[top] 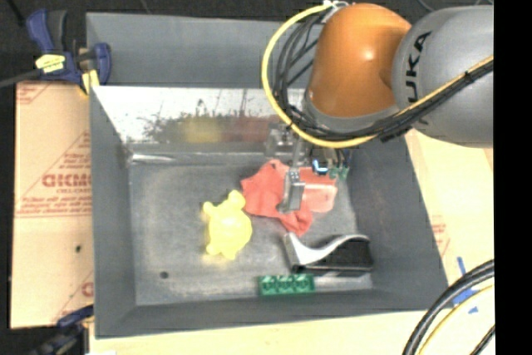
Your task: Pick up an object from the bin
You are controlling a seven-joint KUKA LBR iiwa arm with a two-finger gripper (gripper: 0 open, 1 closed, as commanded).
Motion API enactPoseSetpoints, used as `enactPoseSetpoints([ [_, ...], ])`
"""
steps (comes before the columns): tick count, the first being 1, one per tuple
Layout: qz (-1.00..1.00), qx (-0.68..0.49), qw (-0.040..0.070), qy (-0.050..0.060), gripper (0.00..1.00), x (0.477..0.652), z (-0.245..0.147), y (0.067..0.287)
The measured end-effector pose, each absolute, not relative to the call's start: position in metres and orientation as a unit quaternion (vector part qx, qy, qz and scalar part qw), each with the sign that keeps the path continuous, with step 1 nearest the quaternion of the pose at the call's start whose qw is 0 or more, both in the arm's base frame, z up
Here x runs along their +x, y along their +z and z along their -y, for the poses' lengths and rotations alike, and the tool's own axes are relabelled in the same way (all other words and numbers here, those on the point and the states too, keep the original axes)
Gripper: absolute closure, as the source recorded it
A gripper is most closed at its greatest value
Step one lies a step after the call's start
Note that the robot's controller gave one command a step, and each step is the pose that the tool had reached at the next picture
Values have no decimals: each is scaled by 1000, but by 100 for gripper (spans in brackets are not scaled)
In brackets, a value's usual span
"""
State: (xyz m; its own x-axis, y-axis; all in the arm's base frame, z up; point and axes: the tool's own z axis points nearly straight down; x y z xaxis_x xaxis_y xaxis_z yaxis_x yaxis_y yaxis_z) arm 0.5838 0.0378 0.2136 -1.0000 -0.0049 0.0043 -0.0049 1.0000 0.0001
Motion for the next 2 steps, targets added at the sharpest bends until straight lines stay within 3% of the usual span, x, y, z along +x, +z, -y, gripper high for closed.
enactPoseSetpoints([
  [1,1000,2,-2,0,0,585,-38,218],
  [2,1000,-5,-4,-1,0,585,-24,160],
])
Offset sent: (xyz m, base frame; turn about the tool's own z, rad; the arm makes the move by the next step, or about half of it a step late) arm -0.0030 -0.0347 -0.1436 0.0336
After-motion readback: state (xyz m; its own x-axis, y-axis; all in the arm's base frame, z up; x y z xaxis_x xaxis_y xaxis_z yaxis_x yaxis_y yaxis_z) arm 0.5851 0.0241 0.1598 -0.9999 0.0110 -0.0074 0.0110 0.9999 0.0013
